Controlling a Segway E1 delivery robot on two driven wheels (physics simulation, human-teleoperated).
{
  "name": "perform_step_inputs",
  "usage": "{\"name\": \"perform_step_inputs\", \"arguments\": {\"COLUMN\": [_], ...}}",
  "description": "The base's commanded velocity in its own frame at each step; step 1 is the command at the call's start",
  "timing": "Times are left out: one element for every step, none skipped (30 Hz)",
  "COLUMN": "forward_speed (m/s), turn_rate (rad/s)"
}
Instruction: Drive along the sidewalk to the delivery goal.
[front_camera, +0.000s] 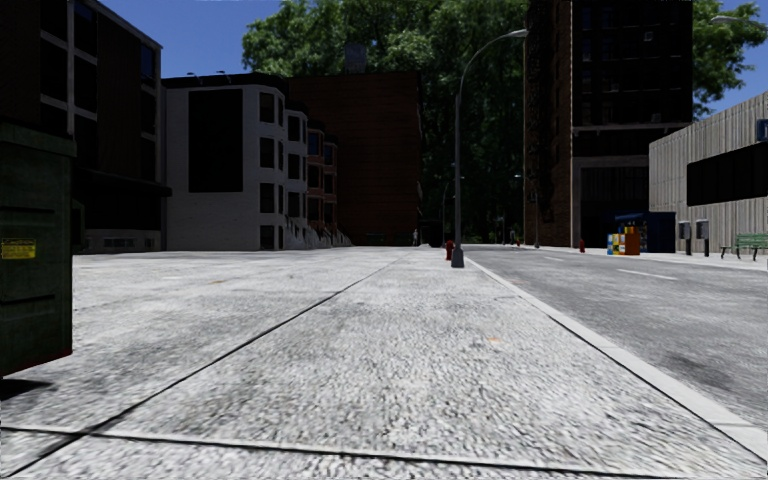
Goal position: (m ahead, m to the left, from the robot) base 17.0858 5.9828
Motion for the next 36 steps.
{"name": "perform_step_inputs", "arguments": {"forward_speed": [2.0, 2.0, 2.0, 2.0, 2.0, 2.0, 2.0, 2.0, 2.0, 2.0, 2.0, 2.0, 2.0, 2.0, 2.0, 2.0, 2.0, 2.0, 2.0, 2.0, 2.0, 2.0, 2.0, 2.0, 2.0, 2.0, 2.0, 2.0, 2.0, 2.0, 2.0, 2.0, 2.0, 2.0, 2.0, 2.0], "turn_rate": [0.42, 0.42, 0.42, 0.42, 0.42, 0.42, 0.42, 0.42, 0.42, 0.42, 0.42, 0.42, 0.42, 0.43, 0.43, 0.46, 0.46, 0.47, 0.47, 0.47, 0.47, 0.47, 0.47, 0.47, 0.47, 0.47, 0.48, 0.5, 0.5, 0.5, 0.5, 0.5, 0.5, 0.5, 0.5, 0.5]}}
